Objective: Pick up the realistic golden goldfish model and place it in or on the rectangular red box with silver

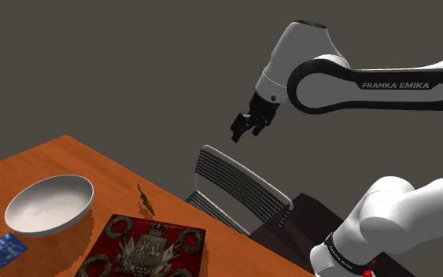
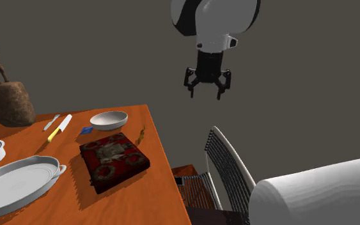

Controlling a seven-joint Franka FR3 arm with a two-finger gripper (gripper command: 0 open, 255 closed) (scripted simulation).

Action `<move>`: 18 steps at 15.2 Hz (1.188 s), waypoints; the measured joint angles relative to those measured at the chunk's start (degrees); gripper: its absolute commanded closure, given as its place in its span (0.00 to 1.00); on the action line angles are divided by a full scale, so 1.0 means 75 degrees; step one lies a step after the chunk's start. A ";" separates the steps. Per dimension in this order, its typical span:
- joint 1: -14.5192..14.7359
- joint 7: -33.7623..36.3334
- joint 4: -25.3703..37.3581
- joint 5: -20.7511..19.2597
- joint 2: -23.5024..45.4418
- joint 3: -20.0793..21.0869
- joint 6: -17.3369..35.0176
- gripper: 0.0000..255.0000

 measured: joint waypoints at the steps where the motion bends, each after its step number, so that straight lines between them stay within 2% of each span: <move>1: 0.0020 0.0159 0.0055 -0.0010 0.0223 0.0191 0.0210 0.00; 5: 0.0038 0.0665 0.0051 -0.0157 0.0964 0.0818 0.1087 0.00; 11: -0.0151 0.1792 0.0490 -0.0934 0.2408 0.1887 0.2193 0.00; 15: -0.0408 0.2922 0.1198 -0.2146 0.3736 0.2595 0.2666 0.00; 18: -0.0390 0.3902 0.1675 -0.3305 0.4710 0.2898 0.2879 0.00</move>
